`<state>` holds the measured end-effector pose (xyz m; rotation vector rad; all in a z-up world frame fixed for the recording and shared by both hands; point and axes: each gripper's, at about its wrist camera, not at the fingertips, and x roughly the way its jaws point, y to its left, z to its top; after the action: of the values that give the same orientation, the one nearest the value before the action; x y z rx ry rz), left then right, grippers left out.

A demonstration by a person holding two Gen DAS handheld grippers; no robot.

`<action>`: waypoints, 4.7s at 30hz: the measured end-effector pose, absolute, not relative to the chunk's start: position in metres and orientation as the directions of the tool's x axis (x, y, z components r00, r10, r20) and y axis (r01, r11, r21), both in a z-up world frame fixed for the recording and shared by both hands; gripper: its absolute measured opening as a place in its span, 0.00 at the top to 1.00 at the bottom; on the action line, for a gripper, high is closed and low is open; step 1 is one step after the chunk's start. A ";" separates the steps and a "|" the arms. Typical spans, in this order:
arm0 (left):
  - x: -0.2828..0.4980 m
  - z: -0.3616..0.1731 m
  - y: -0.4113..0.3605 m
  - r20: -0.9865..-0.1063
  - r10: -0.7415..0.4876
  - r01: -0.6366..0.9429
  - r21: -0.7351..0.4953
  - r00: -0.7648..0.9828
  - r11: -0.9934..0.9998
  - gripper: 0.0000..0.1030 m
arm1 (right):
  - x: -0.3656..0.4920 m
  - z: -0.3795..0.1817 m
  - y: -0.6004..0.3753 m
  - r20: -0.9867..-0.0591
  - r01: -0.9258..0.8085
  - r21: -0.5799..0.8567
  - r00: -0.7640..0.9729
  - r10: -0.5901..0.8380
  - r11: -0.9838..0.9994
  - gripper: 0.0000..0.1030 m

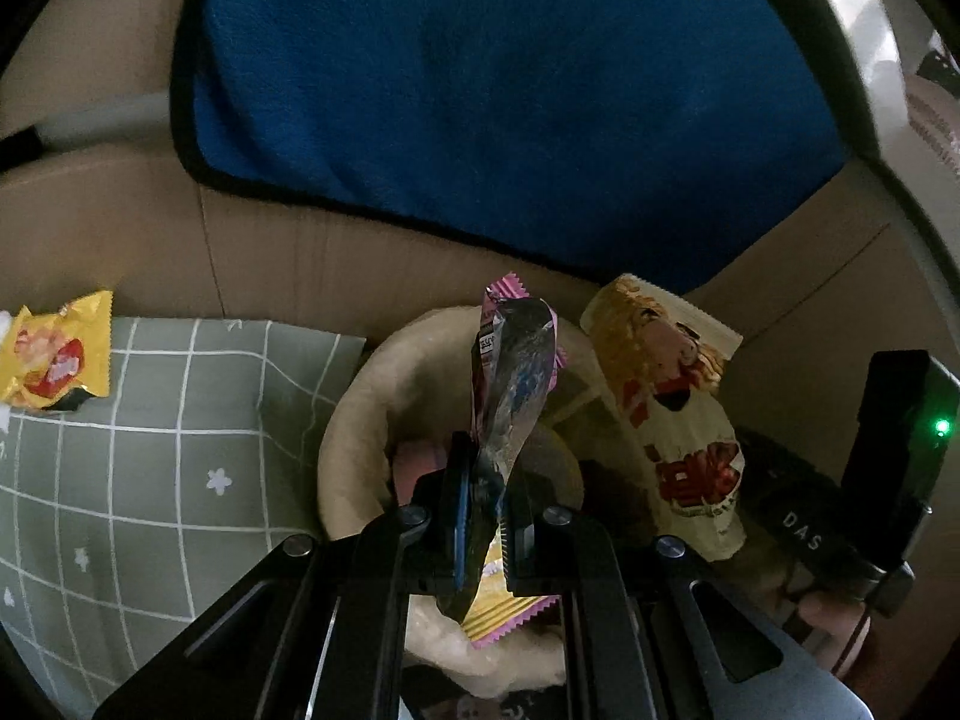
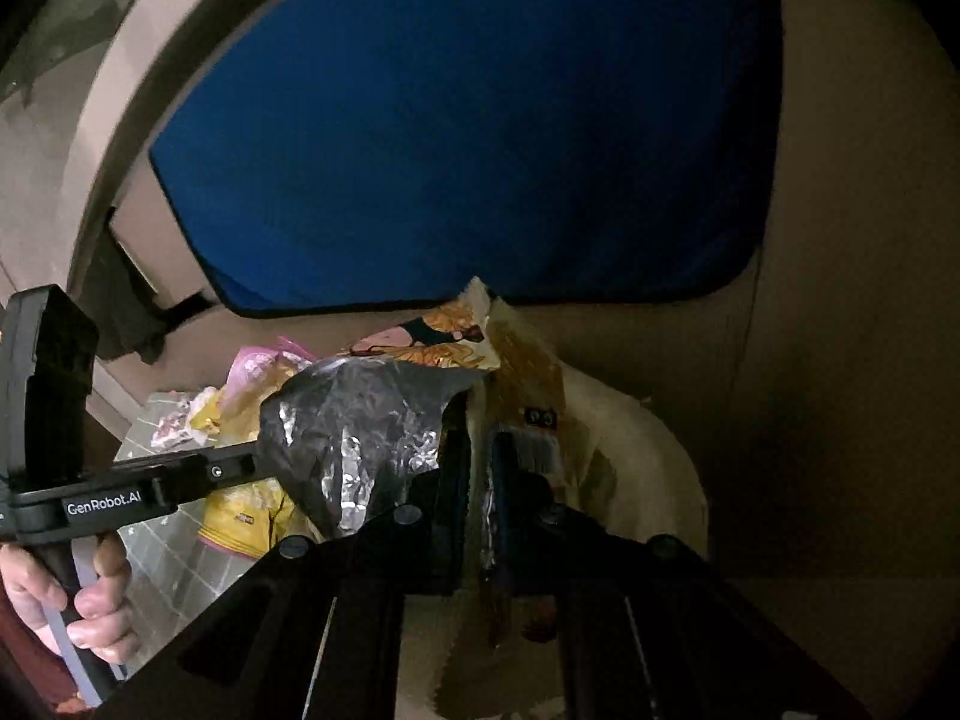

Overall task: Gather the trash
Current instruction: 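Carry the pink wrapper and snack bag over the trash bin and release both, then move both tools back to the table toward the tissue pack and white tissue, then grasp the pink tissue pack with left gripper while right gripper grasps the white tissue, then carry the tissue pack and white tissue over the trash bin and release both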

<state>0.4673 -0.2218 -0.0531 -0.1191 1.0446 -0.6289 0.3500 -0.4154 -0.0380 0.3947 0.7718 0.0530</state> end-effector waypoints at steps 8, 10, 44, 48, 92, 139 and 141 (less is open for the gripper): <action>0.483 -0.094 -0.223 -0.786 -0.586 0.403 -0.480 0.195 0.779 0.87 | 0.369 -0.067 -0.400 -0.721 0.063 0.372 0.648 0.245 0.926 0.84; 0.483 -0.092 -0.217 -0.763 -0.621 0.396 -0.521 0.182 0.756 0.65 | 0.373 -0.078 -0.394 -0.761 0.073 0.350 0.603 0.239 0.934 0.82; 0.608 -0.086 0.140 -0.779 -0.286 0.118 -0.267 0.558 0.957 0.54 | 0.423 -0.029 -0.190 -0.700 -0.196 0.264 0.635 0.327 0.944 0.57; 0.619 -0.102 0.140 -0.790 -0.349 0.218 -0.274 0.504 0.937 0.54 | 0.437 -0.044 -0.170 -0.738 -0.231 0.204 0.603 0.305 0.951 0.57; 0.559 -0.097 0.172 -0.778 -0.553 0.270 -0.487 0.298 0.831 0.54 | 0.412 -0.087 -0.110 -0.753 -0.353 0.258 0.510 0.416 0.899 0.77; 0.369 -0.005 0.068 -0.694 -0.216 0.214 -0.091 0.687 0.973 0.68 | 0.307 -0.020 -0.132 -0.682 -0.356 0.207 0.615 0.395 0.911 0.76; 0.355 0.014 0.061 -0.660 -0.204 0.214 -0.067 0.723 0.975 0.68 | 0.301 -0.004 -0.136 -0.659 -0.341 0.192 0.650 0.378 0.920 0.76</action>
<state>0.3553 0.0613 0.0143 0.0139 0.7265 -0.2309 0.3011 -0.1363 -0.0035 0.0528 0.7604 0.4085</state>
